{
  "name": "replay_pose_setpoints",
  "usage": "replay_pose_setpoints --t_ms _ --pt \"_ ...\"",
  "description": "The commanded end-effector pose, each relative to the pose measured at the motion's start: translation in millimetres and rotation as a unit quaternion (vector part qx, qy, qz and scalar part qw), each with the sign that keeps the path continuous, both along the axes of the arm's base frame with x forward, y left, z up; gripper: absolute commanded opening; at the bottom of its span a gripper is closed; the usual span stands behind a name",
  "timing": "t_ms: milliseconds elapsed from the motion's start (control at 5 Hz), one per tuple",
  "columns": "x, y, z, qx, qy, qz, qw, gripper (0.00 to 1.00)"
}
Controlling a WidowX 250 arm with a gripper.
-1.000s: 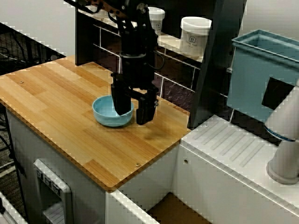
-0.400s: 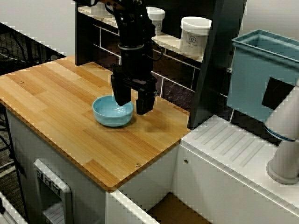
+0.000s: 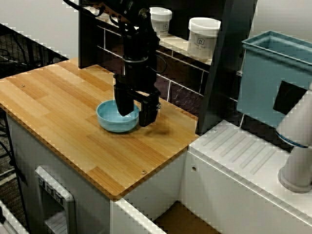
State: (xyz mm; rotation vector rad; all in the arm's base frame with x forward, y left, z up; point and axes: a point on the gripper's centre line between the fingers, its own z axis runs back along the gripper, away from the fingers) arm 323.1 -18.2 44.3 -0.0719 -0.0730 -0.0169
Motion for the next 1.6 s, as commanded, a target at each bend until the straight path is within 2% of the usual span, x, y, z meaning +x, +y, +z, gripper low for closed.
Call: replay_pose_setpoints --t_ms 0,400,1000,1400 --pt "0.0 17 -5.6 0.015 -0.013 0.008 0.9998 1.0" --pt "-0.3 45 -0.3 0.02 -0.018 0.021 0.9994 1.0" --pt "-0.6 103 17.4 0.022 -0.021 0.033 0.999 1.0" --pt "-4.8 140 12.6 0.021 -0.019 0.044 0.9986 1.0"
